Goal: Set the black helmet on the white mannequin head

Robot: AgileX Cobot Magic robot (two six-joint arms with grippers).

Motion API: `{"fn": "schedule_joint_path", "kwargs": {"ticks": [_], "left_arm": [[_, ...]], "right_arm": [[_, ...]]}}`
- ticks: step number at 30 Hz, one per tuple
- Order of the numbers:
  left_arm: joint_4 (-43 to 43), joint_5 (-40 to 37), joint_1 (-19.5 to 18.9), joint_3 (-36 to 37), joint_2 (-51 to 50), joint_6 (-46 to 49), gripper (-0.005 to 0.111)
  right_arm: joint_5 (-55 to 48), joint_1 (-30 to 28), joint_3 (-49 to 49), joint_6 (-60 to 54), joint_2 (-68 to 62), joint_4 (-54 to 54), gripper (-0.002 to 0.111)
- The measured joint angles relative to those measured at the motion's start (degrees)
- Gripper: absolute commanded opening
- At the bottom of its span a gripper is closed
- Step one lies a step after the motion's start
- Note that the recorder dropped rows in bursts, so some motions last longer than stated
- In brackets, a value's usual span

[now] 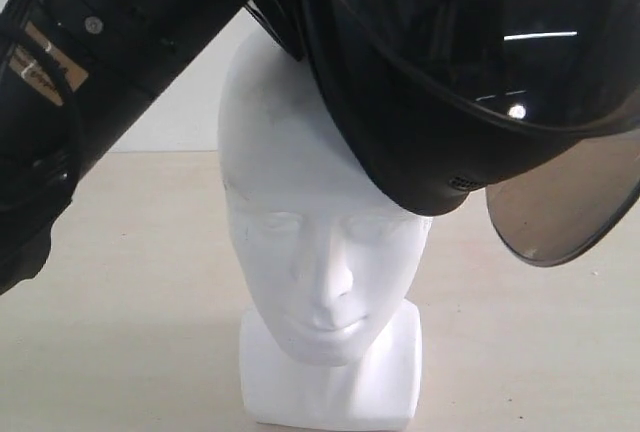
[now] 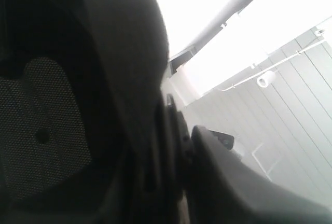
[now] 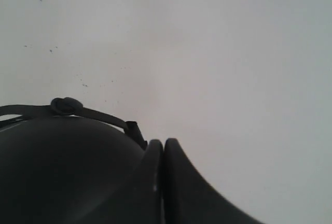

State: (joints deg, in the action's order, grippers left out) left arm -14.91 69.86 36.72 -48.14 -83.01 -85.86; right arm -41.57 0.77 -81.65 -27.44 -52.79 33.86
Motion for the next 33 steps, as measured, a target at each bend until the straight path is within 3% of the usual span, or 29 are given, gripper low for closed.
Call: {"fn": "schedule_joint_path", "kwargs": {"ticks": [27, 33], "left_arm": [[3.6, 1.1, 0.3, 1.1, 0.1, 4.1, 0.004], [6.2, 3.7, 0.3, 4.6, 0.8, 5.1, 0.004]], "right_arm": [[-6.9, 0.9, 0.0, -0.2, -2.4, 0.4, 0.0], [-9.0, 0.9, 0.0, -2.5, -4.3, 8.6, 0.0]]}}
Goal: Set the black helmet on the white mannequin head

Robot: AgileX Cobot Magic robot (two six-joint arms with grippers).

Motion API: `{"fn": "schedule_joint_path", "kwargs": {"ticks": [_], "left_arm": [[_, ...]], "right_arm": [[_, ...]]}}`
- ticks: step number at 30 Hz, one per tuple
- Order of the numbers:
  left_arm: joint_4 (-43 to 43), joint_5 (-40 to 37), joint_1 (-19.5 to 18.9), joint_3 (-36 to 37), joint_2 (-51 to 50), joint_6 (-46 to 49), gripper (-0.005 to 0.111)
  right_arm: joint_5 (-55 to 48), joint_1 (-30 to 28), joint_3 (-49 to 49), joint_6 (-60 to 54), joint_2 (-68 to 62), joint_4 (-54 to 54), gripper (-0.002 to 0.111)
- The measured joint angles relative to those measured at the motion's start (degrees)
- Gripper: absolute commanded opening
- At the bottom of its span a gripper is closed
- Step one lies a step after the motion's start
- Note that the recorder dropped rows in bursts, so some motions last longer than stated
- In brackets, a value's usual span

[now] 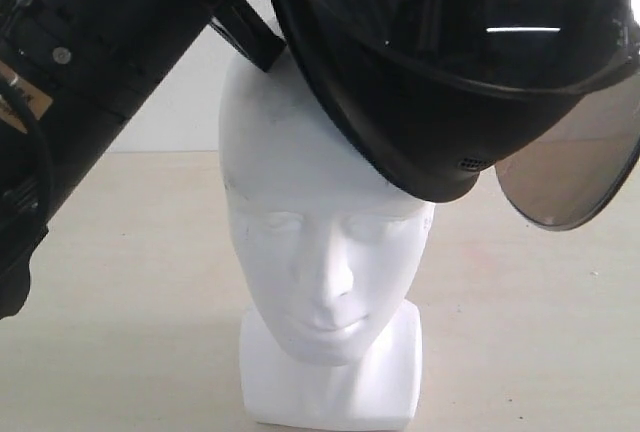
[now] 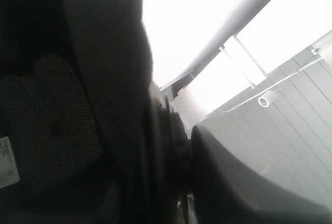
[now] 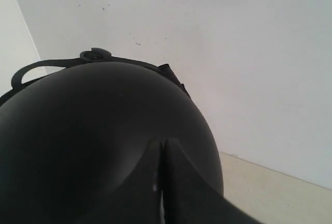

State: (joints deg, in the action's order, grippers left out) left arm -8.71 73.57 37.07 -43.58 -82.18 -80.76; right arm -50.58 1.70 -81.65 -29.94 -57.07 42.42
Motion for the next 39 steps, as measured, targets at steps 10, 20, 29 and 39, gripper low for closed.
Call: {"fn": "schedule_joint_path", "kwargs": {"ticks": [10, 20, 29, 39], "left_arm": [[1.9, 0.7, 0.0, 2.9, 0.6, 0.4, 0.004], [3.6, 0.7, -0.1, 5.6, 1.7, 0.6, 0.004], [4.7, 0.7, -0.3, 6.8, 1.9, 0.6, 0.004], [7.0, 0.7, -0.5, 12.3, 3.5, 1.8, 0.004]], "right_arm": [[0.0, 0.0, 0.0, -7.1, -5.4, 9.5, 0.0], [3.3, 5.9, 0.0, -10.4, -10.5, 10.8, 0.0], [6.3, 9.7, -0.5, -10.5, -10.9, 9.0, 0.0], [3.0, 10.2, -0.3, -9.9, -11.4, 7.1, 0.0]]}}
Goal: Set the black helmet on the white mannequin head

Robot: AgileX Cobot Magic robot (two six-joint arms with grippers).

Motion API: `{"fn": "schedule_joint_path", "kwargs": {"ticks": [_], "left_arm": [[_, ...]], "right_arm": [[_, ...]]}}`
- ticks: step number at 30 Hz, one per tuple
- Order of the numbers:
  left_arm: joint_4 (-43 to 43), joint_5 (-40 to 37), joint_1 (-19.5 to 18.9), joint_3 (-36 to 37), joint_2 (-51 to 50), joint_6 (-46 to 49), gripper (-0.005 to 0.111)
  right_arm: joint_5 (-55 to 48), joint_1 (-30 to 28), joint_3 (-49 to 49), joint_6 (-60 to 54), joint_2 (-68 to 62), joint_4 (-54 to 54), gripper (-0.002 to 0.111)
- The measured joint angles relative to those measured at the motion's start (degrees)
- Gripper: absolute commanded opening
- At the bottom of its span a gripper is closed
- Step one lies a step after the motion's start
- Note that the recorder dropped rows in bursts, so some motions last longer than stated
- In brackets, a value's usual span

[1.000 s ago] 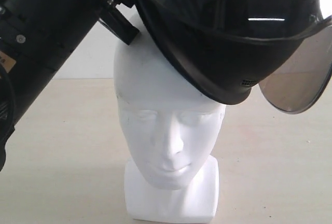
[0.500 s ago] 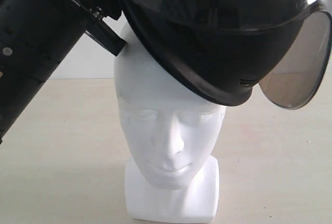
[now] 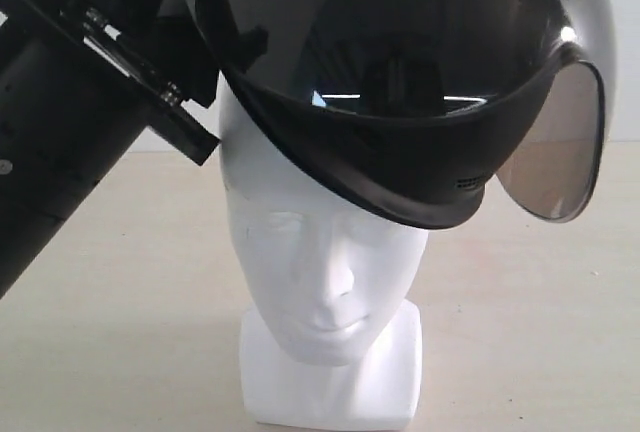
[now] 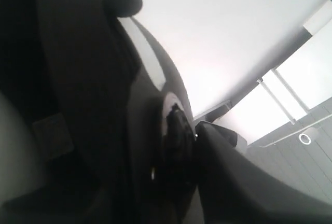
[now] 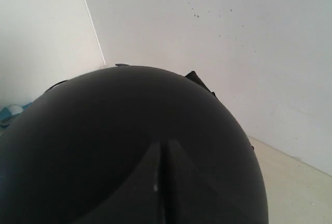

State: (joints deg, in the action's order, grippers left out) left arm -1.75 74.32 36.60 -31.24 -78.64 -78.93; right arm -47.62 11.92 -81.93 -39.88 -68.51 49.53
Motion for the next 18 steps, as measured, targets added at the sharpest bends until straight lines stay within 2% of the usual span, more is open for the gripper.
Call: {"fn": "schedule_joint_path", "kwargs": {"ticks": [7, 18], "left_arm": [[-0.4, -1.9, 0.1, 4.7, 0.9, 0.8, 0.004], [3.4, -3.0, 0.2, 10.8, 5.0, 4.8, 0.004]], "right_arm": [[-0.8, 0.1, 0.0, 0.1, -0.2, -0.5, 0.0], [-0.9, 5.6, 0.0, 4.1, -2.1, -7.9, 0.0]]}}
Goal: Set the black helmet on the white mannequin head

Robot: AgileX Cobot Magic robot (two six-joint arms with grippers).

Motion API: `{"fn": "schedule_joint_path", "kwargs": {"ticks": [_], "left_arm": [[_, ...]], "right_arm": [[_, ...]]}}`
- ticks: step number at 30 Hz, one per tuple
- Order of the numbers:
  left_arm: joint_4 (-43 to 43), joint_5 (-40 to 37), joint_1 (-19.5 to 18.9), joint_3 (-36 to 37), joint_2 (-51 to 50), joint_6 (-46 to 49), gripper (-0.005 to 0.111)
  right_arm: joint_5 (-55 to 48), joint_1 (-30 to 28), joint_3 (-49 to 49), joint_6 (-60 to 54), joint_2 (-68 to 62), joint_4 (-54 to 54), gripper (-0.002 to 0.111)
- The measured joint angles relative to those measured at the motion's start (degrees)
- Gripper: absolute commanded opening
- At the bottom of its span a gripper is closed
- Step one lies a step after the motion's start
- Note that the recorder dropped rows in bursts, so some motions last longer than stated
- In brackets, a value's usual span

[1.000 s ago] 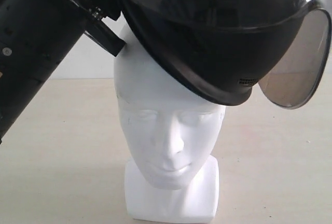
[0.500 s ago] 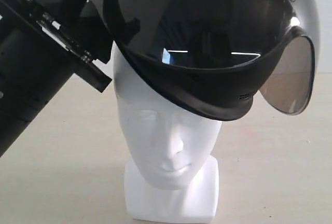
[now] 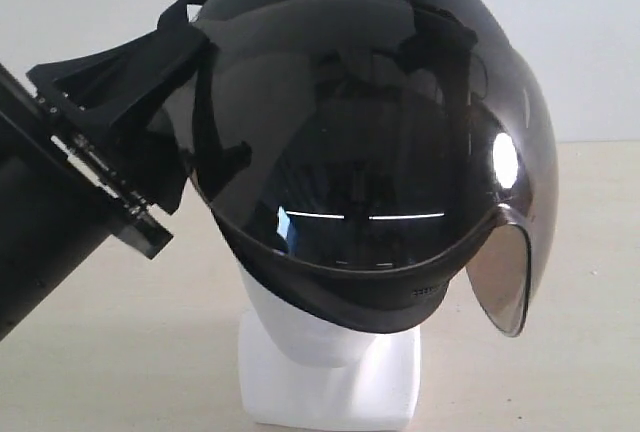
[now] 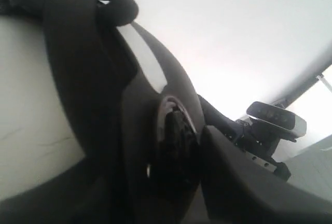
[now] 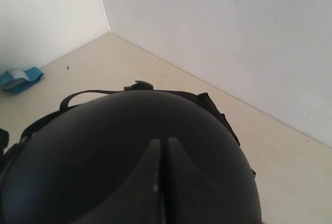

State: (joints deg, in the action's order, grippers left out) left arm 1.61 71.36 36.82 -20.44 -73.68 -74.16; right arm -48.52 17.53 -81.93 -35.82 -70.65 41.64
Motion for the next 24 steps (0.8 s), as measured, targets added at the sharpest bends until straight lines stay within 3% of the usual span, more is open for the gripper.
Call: {"fn": "schedule_joint_path", "kwargs": {"ticks": [8, 16, 20, 24], "left_arm": [[3.3, -2.1, 0.3, 6.1, 3.1, 3.4, 0.004], [5.7, -0.8, 0.5, 8.9, 3.5, 5.4, 0.004], [15.3, -1.3, -0.1, 10.9, 4.0, 9.0, 0.004], [18.7, -1.5, -0.1, 11.5, 4.0, 12.1, 0.004]], "right_arm": [[-0.7, 0.8, 0.0, 2.0, -1.7, -2.0, 0.0], [0.1, 6.9, -0.2, 4.3, -3.6, -5.5, 0.0], [2.2, 10.0, -0.6, 5.7, -4.6, -7.2, 0.0], [3.9, 11.6, -0.7, 6.7, -5.1, -8.5, 0.0]]}}
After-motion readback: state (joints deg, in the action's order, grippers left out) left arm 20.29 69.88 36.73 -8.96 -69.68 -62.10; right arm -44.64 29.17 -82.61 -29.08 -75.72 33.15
